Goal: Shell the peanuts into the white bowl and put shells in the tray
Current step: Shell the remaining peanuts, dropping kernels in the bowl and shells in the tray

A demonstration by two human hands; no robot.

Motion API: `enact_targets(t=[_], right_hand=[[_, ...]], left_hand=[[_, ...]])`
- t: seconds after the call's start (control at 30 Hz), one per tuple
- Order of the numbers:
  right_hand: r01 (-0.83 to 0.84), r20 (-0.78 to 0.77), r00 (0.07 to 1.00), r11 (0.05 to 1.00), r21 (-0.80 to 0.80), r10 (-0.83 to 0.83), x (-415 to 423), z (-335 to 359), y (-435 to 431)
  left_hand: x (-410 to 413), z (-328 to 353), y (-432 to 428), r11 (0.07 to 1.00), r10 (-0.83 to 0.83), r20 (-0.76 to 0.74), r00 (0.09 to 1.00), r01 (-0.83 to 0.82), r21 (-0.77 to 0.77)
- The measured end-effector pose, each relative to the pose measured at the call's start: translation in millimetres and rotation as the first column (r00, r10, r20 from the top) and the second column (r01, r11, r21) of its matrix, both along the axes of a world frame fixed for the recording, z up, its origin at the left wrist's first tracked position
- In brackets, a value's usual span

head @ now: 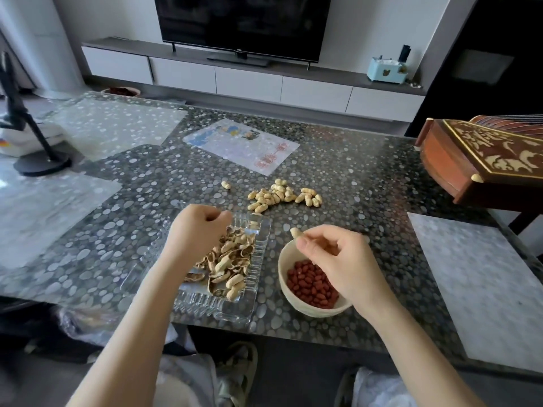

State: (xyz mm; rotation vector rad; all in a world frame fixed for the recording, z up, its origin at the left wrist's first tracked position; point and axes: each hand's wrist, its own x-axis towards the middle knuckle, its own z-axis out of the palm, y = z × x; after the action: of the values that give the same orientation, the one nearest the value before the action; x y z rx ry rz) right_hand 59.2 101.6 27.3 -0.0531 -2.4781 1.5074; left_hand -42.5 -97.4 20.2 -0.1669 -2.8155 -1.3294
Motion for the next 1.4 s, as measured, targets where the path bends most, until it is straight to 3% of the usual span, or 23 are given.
enact_targets(t=[0.13,0.23,0.3,0.47,0.73,0.8,0.93,1.0,1.07,1.17,1.23,1.4], right_hand=[[-0.042,-0.06,0.996,0.962,0.27,0.06,-17,-4,-30],[-0.107,-0.018,0.992,0.893,0.436,0.127,-31,-6,-49],[-0.115,0.003,0.992,0.867,0.484,0.13,-44,-8,-53],[-0.007,0.073,0.996,0.828,0.561,-0.041,-99,-13,-34],[-0.224,0.344,0.935,0.598,0.77,-0.092,-179,-28,-23],[-0.24,0.344,0.933,0.53,0.813,-0.105,-186,-32,-25],[-0.243,0.326,0.941,0.488,0.838,-0.092,-191,-36,-21],[-0.24,0.333,0.939,0.531,0.812,-0.084,-189,-36,-18],[-0.205,0.331,0.942,0.672,0.711,-0.062,-183,-32,-15],[-0.163,0.332,0.941,0.949,0.268,0.067,-156,-15,-15],[-0.194,0.276,0.949,0.974,0.118,0.155,-127,-1,-16],[-0.234,0.124,0.968,0.96,0.153,0.216,-54,15,-13]], left_hand=[[-10,-11,-19,0.993,0.026,0.016,1.0,-0.024,-0.116],[-11,-17,-26,0.98,0.032,-0.028,0.999,-0.037,-0.194],[-12,-18,-28,0.98,0.064,-0.052,0.997,-0.073,-0.185],[-15,-17,-29,0.98,0.128,-0.071,0.989,-0.137,-0.142],[-20,-11,-22,0.985,0.169,-0.116,0.979,-0.171,-0.01],[-20,-9,-19,0.986,0.165,-0.128,0.978,-0.169,-0.016],[-20,-6,-14,0.988,0.152,-0.134,0.979,-0.155,-0.012],[-20,-6,-13,0.99,0.135,-0.139,0.981,-0.139,-0.019],[-18,-5,-12,0.993,0.114,-0.149,0.982,-0.118,-0.023],[-13,-2,-8,0.999,0.049,-0.143,0.989,-0.051,-0.01],[-8,0,-1,0.998,-0.047,-0.118,0.992,0.052,0.04],[13,4,17,0.931,-0.279,-0.049,0.959,0.283,0.23]])
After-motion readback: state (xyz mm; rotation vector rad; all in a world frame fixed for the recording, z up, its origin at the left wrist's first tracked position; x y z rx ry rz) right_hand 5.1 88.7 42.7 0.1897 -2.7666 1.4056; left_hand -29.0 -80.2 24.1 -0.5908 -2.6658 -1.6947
